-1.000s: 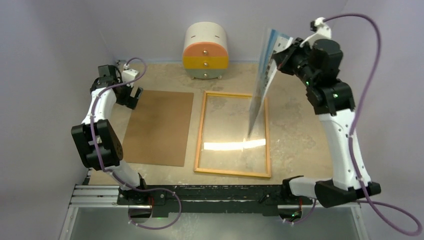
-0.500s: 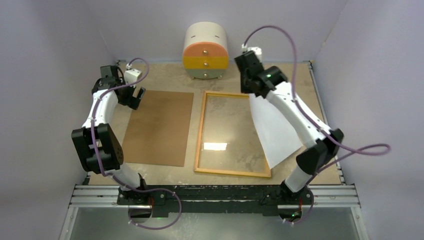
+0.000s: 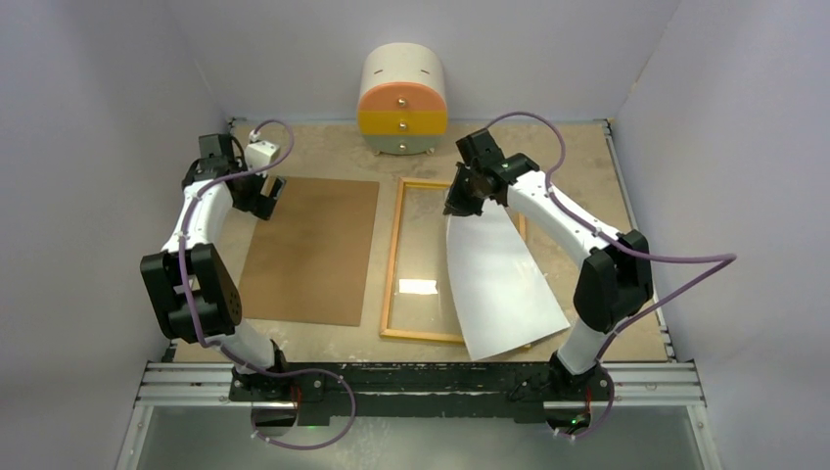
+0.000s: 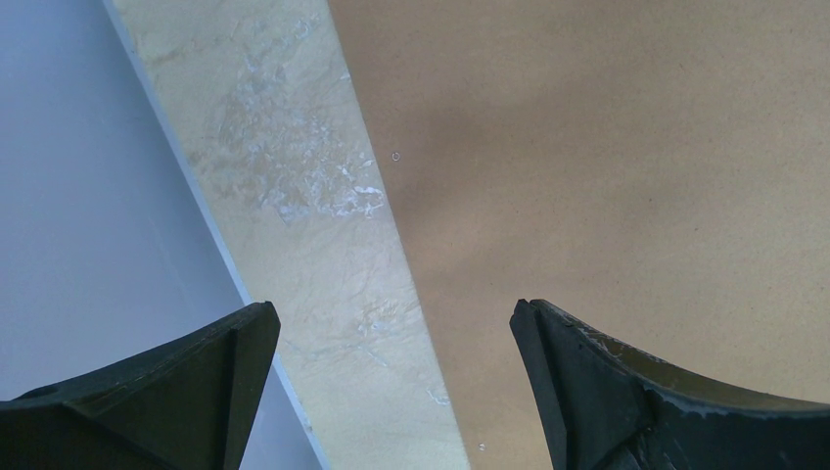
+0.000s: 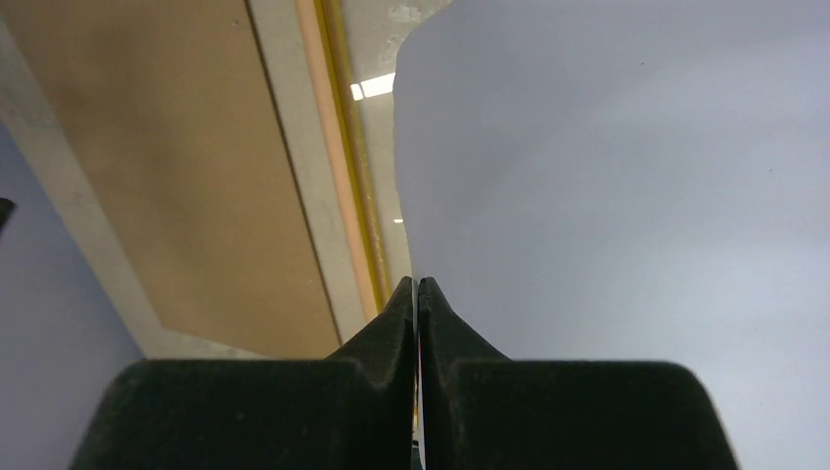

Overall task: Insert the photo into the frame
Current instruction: Turn over the photo from the photo frame.

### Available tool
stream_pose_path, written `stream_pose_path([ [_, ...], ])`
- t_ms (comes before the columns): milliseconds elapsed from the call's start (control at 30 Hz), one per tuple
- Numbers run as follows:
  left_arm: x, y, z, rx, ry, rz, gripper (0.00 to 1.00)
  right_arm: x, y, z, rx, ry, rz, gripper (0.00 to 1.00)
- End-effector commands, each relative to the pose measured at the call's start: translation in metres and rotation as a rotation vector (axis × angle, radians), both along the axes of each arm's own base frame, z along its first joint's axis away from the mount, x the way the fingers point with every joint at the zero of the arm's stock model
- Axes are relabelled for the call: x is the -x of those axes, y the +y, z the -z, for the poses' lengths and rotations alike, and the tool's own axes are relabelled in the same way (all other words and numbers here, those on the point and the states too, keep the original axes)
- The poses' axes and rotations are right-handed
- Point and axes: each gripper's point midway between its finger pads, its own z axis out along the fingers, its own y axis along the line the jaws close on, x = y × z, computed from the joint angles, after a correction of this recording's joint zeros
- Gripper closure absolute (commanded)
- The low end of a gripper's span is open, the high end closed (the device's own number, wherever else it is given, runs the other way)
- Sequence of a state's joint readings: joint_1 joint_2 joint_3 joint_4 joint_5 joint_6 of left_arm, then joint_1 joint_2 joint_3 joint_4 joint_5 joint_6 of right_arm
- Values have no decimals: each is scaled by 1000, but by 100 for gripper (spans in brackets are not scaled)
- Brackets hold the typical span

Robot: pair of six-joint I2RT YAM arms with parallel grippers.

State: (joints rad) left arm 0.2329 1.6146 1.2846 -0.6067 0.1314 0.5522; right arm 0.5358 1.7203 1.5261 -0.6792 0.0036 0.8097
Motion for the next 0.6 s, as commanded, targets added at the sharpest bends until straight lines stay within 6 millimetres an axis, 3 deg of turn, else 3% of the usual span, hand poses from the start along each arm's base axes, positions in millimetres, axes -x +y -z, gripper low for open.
stream_pose_path([
  [0, -4, 1, -15, -35, -63, 18, 0, -13, 21, -21, -200, -34, 137, 100],
  [300, -3, -2, -10, -24, -55, 29, 0, -40, 0, -3, -140, -31, 445, 100],
  [567, 0, 0, -9, -45, -53, 41, 0, -66, -6, -8, -132, -115, 562, 100],
])
